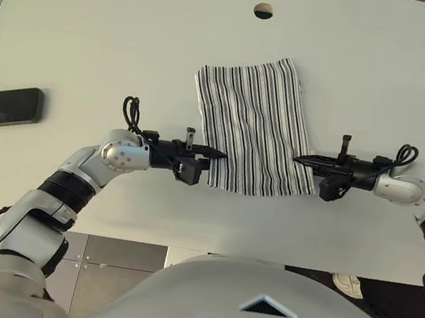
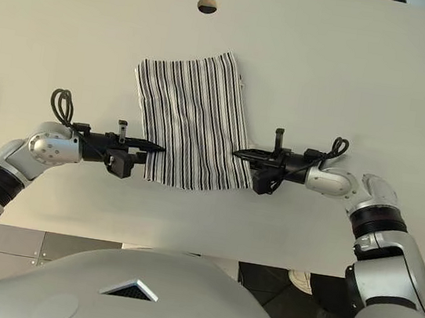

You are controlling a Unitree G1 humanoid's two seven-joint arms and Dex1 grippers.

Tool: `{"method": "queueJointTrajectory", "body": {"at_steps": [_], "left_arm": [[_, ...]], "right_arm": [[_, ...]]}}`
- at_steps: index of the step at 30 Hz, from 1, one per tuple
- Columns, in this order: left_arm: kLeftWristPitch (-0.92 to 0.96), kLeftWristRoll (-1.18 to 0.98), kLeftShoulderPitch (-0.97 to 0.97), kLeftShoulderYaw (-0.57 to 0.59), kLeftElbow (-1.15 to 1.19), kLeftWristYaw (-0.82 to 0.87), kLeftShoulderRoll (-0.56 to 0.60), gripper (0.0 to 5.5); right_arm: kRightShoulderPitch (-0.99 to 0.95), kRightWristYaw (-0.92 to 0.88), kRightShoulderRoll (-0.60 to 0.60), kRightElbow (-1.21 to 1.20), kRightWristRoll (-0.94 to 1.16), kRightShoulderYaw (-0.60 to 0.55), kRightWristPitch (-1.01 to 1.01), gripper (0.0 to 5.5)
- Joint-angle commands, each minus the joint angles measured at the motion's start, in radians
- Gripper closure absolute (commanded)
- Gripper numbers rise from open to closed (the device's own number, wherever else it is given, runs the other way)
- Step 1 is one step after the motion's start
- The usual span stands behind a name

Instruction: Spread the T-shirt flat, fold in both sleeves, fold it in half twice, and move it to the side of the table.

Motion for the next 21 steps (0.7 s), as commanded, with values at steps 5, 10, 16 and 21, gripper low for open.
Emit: {"method": "queueJointTrajectory", "body": {"at_steps": [5,10,16,21], "left_arm": [[0.06,0.049,0.073,-0.022,-0.012,-0.087,-0.001,5.4],[0.096,-0.009,0.095,0.0,-0.053,-0.132,-0.005,5.4],[0.375,-0.425,0.199,0.043,-0.376,-0.377,0.105,5.4],[0.678,-0.709,0.277,0.121,-0.626,-0.544,0.241,5.4]], "right_arm": [[0.041,0.118,-0.007,-0.056,0.152,0.021,0.043,5.39],[0.076,0.249,-0.017,-0.148,0.366,0.027,0.115,5.39],[0.213,0.591,-0.14,-0.472,0.848,0.02,0.479,5.39],[0.31,0.791,-0.247,-0.679,1.079,-0.049,0.791,5.39]]}}
